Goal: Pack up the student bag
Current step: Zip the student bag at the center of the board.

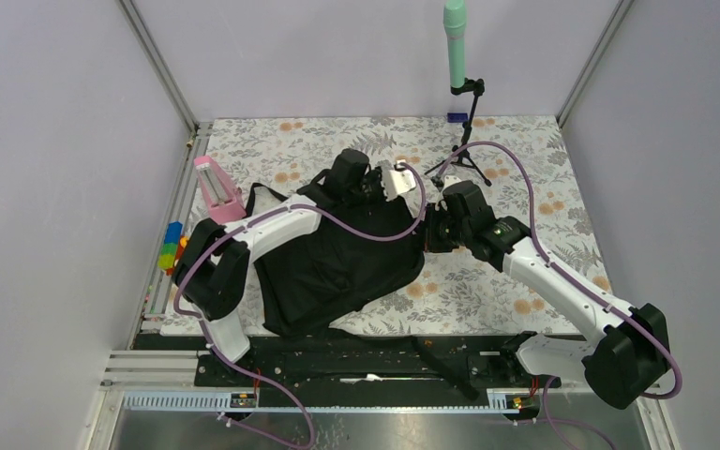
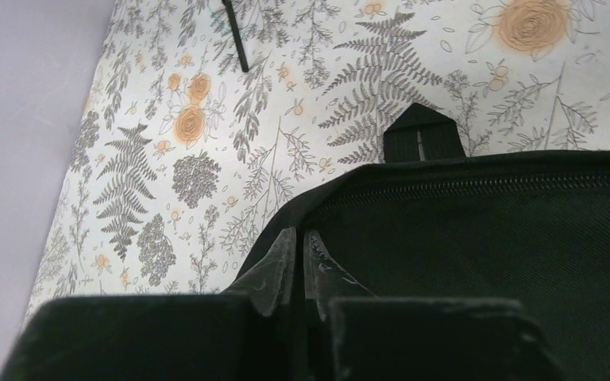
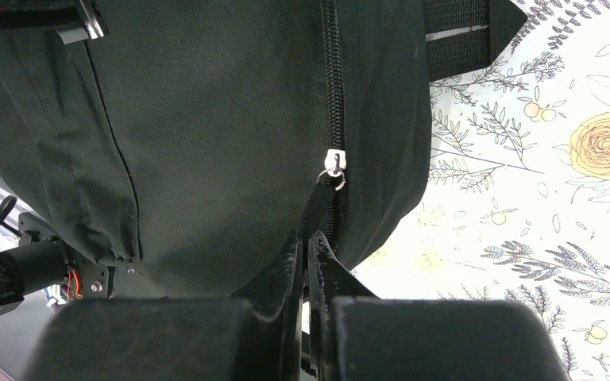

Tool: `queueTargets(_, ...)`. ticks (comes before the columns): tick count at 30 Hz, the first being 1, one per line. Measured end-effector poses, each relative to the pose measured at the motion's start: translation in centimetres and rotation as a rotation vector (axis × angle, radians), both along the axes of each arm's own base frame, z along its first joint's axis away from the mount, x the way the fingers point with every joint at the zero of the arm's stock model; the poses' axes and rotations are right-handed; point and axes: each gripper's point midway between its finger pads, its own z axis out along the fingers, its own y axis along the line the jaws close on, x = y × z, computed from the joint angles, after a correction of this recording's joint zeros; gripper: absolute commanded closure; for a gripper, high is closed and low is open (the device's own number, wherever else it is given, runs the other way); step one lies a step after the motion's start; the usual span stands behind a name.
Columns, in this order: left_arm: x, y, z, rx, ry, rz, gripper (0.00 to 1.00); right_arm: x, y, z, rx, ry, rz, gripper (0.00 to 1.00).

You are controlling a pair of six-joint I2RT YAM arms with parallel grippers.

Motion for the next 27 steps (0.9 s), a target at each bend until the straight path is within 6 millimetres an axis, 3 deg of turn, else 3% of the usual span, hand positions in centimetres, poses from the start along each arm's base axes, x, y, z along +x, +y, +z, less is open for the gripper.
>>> queueTargets(9, 2.6, 1.2, -0.2, -0.01, -0.021, 0.212, 1.0, 0.1, 0.0, -0.1, 0.004, 0.001, -0.015, 1.0)
queueTargets(17, 6.0, 4.6, 0.3, -0.058, -0.003, 0.445, 1.0, 0.0, 0.0, -0.3, 0.012, 0.016, -0.029, 1.0)
queueTargets(27, 8.1, 7.7, 0.3, -0.155, 0.067, 0.66, 1.0, 0.3, 1.3, -0.9, 0.09, 0.034, -0.055, 1.0)
